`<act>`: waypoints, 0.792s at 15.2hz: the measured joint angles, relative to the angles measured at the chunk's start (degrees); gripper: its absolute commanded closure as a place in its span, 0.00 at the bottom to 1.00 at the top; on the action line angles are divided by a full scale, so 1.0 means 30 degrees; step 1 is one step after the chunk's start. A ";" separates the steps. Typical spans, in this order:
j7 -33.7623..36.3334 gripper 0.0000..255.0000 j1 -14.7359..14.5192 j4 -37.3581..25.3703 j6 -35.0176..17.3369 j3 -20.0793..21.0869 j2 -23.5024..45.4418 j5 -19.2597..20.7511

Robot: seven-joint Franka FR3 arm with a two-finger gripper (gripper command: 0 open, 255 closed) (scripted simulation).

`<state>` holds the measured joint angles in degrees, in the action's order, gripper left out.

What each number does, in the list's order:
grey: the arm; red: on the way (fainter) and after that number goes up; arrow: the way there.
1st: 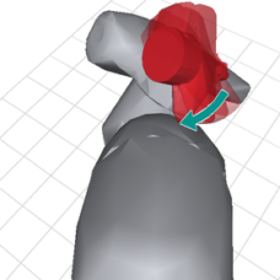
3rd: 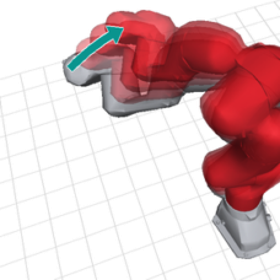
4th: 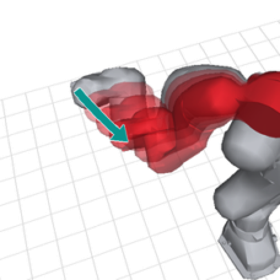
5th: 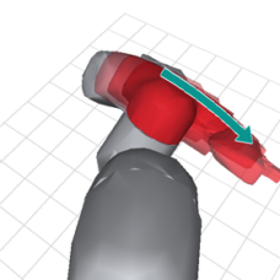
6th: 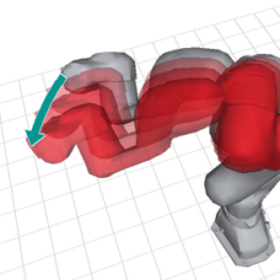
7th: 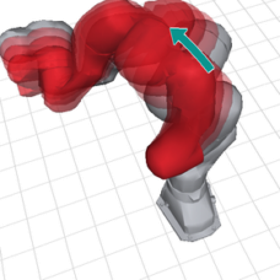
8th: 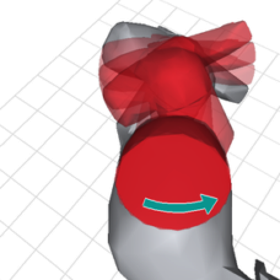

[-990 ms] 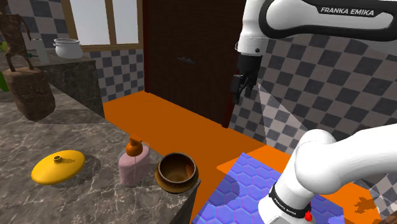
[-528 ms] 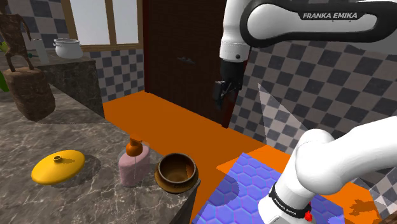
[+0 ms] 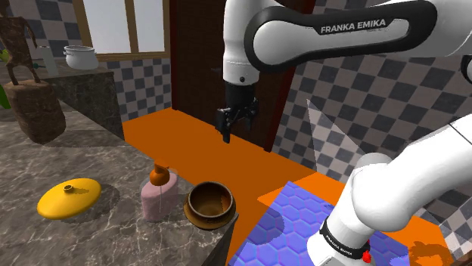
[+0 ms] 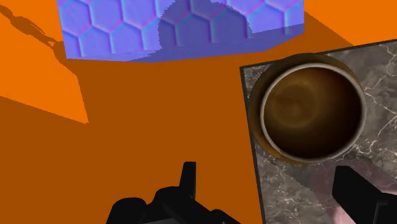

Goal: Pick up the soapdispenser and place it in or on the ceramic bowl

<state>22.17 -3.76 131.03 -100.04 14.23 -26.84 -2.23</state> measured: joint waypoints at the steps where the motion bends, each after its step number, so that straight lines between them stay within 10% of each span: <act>1: 0.0471 0.00 -0.0049 -0.0140 -0.0414 0.0371 0.0558 0.0045; 12: 0.6269 0.00 -0.0622 -0.5515 -0.2143 0.3772 0.8351 0.2880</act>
<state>40.98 -5.62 114.49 -106.46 25.54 -1.79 6.41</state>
